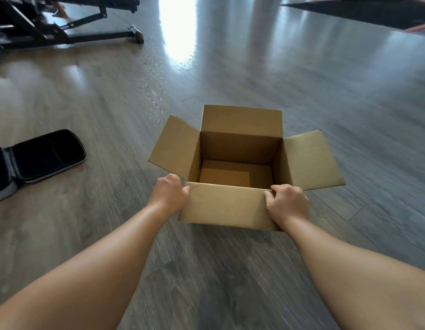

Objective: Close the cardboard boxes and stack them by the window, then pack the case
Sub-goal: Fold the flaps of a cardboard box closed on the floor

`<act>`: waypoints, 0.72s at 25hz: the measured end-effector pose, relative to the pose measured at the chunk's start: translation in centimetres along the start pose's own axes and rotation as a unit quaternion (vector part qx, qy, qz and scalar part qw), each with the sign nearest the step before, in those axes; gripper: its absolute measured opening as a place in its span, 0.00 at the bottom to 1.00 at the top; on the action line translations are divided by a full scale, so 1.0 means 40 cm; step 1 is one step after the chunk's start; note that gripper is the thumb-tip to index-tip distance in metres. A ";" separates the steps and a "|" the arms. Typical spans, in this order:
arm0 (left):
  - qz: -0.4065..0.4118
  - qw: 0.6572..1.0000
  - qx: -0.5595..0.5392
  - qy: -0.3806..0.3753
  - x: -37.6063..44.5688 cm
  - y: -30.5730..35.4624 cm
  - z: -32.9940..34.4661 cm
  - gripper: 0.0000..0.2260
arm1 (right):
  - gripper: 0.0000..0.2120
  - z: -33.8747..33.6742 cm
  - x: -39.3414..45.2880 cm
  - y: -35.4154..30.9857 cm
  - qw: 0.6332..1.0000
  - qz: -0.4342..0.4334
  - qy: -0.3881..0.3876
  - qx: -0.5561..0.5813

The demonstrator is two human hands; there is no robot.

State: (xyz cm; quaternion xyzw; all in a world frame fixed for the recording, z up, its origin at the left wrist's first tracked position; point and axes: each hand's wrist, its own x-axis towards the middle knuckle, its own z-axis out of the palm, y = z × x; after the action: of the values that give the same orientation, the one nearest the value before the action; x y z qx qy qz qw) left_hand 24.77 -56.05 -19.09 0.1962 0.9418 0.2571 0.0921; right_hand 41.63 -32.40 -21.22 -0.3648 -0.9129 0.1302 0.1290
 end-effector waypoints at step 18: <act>0.060 0.990 -0.120 -0.032 0.002 0.022 0.038 0.22 | 0.17 -0.021 0.023 0.080 0.994 0.020 -0.048 0.098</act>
State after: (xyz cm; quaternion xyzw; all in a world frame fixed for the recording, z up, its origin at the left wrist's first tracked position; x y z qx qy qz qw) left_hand 25.40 -54.66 -19.93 0.2484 0.8870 0.3671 0.1298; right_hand 43.29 -29.37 -21.38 -0.3617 -0.8934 0.2389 0.1181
